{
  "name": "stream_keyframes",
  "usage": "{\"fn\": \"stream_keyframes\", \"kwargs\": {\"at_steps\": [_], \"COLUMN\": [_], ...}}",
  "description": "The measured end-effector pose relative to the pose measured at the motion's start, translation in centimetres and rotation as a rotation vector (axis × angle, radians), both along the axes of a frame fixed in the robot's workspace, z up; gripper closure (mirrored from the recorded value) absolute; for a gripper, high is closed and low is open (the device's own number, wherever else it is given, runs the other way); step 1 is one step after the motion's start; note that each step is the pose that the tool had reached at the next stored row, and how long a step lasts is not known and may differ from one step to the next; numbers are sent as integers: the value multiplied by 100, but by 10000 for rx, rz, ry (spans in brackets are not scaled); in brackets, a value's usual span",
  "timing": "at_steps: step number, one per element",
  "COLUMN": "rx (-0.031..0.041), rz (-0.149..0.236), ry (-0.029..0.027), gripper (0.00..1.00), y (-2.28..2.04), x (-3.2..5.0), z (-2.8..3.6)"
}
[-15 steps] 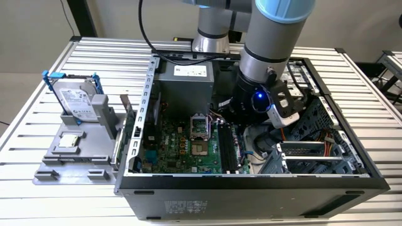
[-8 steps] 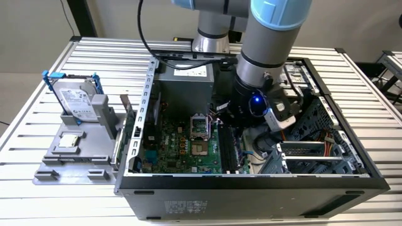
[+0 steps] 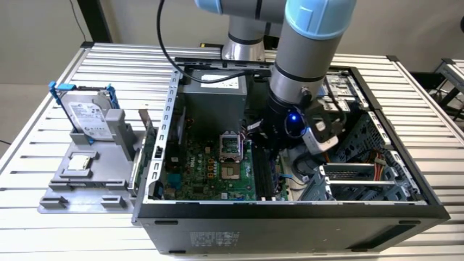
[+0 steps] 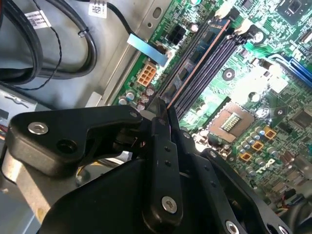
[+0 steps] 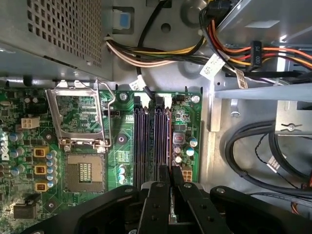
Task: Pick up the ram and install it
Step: 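Insert the ram into the slot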
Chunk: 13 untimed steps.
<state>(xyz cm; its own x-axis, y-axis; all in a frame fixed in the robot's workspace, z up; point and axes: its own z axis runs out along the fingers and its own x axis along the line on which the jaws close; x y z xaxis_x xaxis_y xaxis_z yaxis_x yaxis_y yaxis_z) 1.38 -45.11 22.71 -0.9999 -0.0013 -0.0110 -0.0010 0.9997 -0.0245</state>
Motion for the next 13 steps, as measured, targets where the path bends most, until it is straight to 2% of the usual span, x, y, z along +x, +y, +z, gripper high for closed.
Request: {"fn": "stream_keyframes", "kwargs": {"at_steps": [13], "rx": [-2], "rz": [0], "ry": [3], "gripper": [100], "y": [0], "x": [6], "z": [-75]}}
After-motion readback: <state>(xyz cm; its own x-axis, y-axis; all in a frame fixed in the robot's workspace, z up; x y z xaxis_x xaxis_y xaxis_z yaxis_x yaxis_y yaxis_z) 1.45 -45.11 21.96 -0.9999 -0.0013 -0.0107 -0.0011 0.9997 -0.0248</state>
